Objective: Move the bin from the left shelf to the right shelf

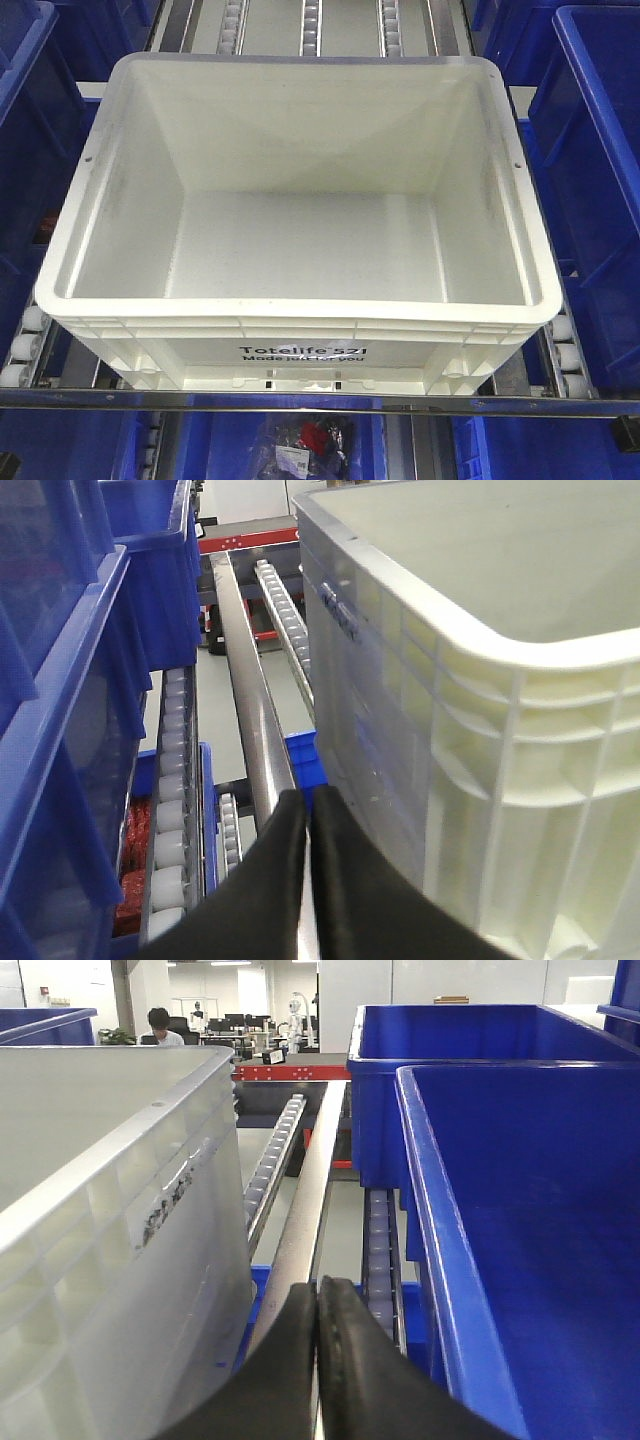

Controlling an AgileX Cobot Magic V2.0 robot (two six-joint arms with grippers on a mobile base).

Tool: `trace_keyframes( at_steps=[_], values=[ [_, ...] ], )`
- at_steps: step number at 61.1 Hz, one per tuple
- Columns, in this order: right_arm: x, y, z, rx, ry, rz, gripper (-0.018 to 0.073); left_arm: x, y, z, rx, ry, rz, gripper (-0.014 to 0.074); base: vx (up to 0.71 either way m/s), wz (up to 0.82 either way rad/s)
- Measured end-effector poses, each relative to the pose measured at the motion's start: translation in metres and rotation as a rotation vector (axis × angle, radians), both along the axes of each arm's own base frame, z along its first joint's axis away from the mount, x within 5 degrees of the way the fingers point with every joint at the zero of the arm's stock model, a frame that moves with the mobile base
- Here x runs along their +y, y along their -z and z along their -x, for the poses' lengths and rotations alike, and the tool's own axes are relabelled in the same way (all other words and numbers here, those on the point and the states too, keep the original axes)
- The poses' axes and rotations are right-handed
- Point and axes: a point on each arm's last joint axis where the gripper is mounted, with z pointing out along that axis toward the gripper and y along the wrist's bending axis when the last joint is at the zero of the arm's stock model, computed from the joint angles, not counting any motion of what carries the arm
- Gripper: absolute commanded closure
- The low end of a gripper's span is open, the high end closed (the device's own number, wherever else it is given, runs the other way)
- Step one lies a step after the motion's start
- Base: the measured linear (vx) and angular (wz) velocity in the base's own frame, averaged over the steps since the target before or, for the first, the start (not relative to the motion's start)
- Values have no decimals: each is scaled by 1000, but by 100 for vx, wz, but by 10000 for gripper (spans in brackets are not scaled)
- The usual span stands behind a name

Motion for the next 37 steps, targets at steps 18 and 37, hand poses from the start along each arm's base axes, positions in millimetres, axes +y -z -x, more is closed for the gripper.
trace_keyframes(
  at_steps=[18, 37],
  values=[
    [0, 0, 0, 0, 0, 0, 567, 0, 0, 0, 0, 0, 0, 604, 0, 0],
    [0, 0, 0, 0, 0, 0, 567, 0, 0, 0, 0, 0, 0, 604, 0, 0]
  ],
)
